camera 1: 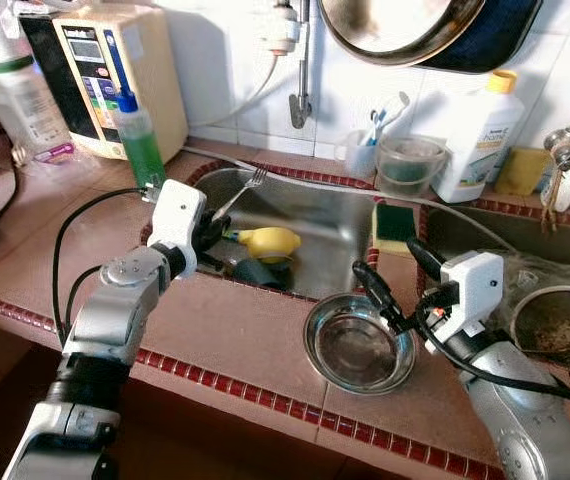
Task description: Kitchen organization
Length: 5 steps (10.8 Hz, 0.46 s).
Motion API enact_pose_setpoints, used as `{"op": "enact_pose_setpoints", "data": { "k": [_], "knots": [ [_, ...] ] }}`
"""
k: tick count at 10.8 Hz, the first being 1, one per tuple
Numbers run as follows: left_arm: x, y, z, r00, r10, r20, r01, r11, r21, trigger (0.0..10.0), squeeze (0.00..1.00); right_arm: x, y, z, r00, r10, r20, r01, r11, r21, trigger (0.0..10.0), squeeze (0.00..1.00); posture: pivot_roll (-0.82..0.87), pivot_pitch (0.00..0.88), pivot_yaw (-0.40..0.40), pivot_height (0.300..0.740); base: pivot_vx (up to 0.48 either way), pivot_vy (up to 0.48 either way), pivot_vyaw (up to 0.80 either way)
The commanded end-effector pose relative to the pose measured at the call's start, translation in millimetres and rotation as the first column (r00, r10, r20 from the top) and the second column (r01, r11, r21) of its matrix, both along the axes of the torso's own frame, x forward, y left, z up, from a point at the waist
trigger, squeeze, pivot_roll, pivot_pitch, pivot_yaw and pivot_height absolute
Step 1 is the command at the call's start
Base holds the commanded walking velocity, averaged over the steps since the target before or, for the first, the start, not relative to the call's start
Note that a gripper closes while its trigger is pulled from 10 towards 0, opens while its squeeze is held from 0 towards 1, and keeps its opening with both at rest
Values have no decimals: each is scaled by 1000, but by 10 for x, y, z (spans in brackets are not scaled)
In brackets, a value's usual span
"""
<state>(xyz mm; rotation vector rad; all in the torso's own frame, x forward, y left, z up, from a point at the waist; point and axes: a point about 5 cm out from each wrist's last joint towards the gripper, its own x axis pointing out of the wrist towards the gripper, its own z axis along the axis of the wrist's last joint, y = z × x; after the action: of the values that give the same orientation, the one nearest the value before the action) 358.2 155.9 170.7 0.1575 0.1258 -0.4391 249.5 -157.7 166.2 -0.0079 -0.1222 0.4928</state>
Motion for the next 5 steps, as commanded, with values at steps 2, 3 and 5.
{"op": "enact_pose_setpoints", "data": {
  "k": [2,3,5],
  "knots": [
    [65,-21,4,1000,7,3,-7,999,34,10000,0,-115,42,62,999,53,-11,-53,999,3,10000,0,-265,97,48,740,0,0,0],
    [76,-30,-11,1000,7,-2,-7,999,39,10000,0,-148,42,66,998,61,-22,-61,998,9,10000,0,-267,99,49,740,0,0,0],
    [104,-34,-33,1000,10,-9,-10,998,57,10000,0,-212,39,80,997,74,-34,-73,997,16,10000,0,-277,122,55,740,0,0,0]
  ]
}}
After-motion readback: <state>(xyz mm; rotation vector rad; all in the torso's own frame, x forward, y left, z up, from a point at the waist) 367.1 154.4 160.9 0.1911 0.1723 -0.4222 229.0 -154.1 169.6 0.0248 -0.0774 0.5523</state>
